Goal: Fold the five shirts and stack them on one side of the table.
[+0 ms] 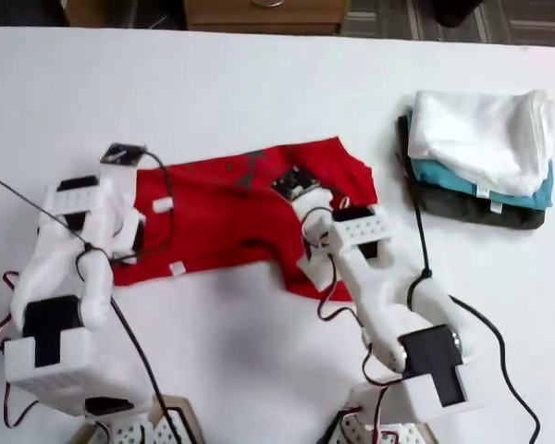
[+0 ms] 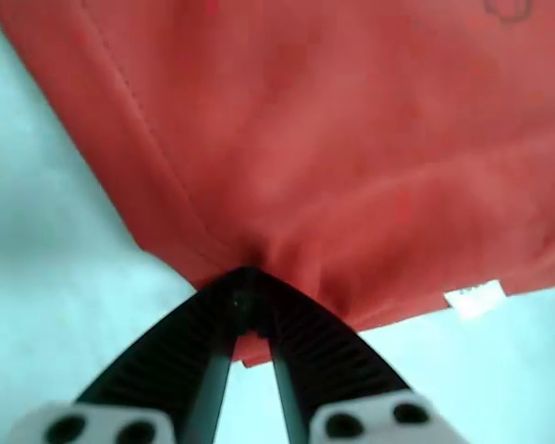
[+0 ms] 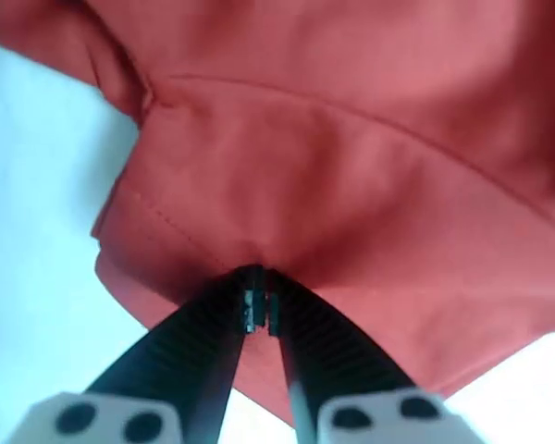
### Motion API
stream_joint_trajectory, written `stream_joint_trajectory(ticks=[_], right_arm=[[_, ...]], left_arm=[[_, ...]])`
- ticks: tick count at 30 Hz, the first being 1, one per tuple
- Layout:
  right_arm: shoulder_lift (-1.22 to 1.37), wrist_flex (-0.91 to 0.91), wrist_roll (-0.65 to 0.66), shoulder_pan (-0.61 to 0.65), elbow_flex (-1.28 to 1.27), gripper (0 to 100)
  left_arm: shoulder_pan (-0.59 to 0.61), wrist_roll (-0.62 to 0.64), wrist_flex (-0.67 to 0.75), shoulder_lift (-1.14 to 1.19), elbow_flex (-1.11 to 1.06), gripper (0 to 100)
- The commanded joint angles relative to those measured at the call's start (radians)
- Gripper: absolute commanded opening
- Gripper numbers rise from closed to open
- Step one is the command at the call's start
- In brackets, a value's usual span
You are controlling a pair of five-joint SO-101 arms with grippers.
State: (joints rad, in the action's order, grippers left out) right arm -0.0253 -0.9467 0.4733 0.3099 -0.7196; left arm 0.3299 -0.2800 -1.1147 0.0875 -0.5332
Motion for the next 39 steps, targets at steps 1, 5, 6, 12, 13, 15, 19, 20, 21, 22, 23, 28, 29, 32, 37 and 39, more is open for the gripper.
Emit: stream_joint_trajectory(ticks=[1,5,6,12,13,15,19,20,21,22,23,28,29,32,37,39], right_arm=[[-0.031,-0.018,0.011,0.001,-0.018,1.8],[-0.033,-0.081,0.087,-0.005,-0.04,1.8],[-0.041,-0.093,0.098,-0.018,-0.048,1.8],[-0.22,-0.101,0.127,-0.124,-0.074,1.8],[-0.255,-0.101,0.126,-0.13,-0.074,1.8],[-0.314,-0.104,0.123,-0.13,-0.074,1.8],[-0.403,-0.188,0.121,-0.117,-0.075,1.8],[-0.418,-0.225,0.123,-0.107,-0.075,1.8],[-0.435,-0.272,0.127,-0.091,-0.075,1.9],[-0.446,-0.311,0.129,-0.065,-0.075,2.6],[-0.452,-0.341,0.129,-0.044,-0.077,4.5],[-0.46,-0.357,0.17,0.039,-0.117,20.8],[-0.46,-0.349,0.193,0.059,-0.138,22.6],[-0.46,-0.314,0.242,0.105,-0.21,22.4],[-0.458,-0.205,0.29,0.104,-0.298,22.4],[-0.447,-0.157,0.29,0.081,-0.313,23.1]], left_arm=[[0.018,-0.031,0.008,-0.041,-0.013,3],[0.02,-0.071,0.009,-0.049,-0.058,3],[0.02,-0.074,0.009,-0.049,-0.071,3],[0.018,-0.072,0.011,-0.051,-0.093,3],[0.017,-0.071,0.011,-0.057,-0.082,3],[0.015,-0.069,0.002,-0.091,-0.064,3],[0.012,-0.075,-0.025,-0.222,-0.091,3],[0.012,-0.075,-0.04,-0.259,-0.108,3],[0.012,-0.075,-0.043,-0.295,-0.131,3],[0.012,-0.077,-0.037,-0.328,-0.162,3],[0.012,-0.077,-0.014,-0.358,-0.194,3],[0.012,-0.077,0.144,-0.427,-0.34,3],[0.012,-0.077,0.169,-0.425,-0.358,3],[0.012,-0.077,0.23,-0.425,-0.394,3],[0.012,-0.077,0.253,-0.423,-0.401,3],[0.012,-0.077,0.259,-0.423,-0.401,3]])
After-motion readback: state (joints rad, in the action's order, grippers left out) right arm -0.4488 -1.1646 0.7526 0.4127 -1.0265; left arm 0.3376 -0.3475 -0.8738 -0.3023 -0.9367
